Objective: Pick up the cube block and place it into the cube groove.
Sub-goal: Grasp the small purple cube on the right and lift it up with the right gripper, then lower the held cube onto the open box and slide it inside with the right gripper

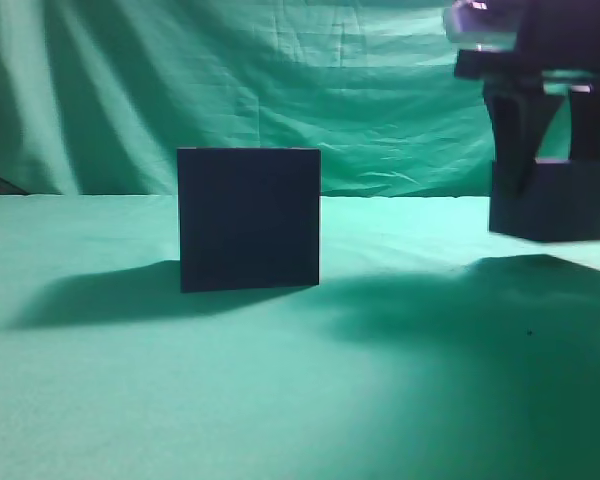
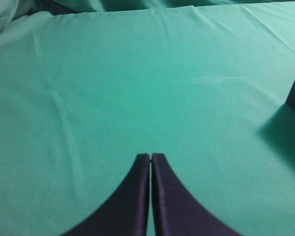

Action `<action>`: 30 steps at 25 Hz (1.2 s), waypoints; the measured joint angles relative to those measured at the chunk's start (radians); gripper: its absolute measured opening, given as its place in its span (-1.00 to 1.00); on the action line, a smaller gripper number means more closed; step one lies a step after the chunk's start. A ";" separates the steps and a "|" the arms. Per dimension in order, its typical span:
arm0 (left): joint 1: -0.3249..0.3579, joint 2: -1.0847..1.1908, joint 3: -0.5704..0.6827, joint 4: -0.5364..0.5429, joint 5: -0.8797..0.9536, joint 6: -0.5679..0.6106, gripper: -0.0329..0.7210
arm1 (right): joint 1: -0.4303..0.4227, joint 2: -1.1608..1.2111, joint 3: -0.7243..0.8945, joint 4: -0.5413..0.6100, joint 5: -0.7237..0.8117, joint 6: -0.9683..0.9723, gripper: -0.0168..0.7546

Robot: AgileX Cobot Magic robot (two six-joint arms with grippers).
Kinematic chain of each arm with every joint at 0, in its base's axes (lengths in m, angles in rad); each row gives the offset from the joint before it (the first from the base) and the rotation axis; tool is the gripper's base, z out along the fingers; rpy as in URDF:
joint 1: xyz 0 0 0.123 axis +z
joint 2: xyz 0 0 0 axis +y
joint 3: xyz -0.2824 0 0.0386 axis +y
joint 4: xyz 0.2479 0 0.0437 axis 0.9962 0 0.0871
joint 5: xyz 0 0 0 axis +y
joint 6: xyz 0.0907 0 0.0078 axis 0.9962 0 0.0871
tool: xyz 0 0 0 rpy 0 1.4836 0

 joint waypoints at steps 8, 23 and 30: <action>0.000 0.000 0.000 0.000 0.000 0.000 -0.91 | 0.077 -0.065 -0.277 0.153 0.241 0.019 0.16; 0.000 0.000 0.000 0.000 0.000 0.000 -0.91 | 0.427 0.033 -0.367 0.137 0.179 0.297 0.16; 0.000 0.000 0.000 0.000 0.000 0.000 -0.91 | 0.427 0.071 -0.367 0.097 0.125 0.362 0.16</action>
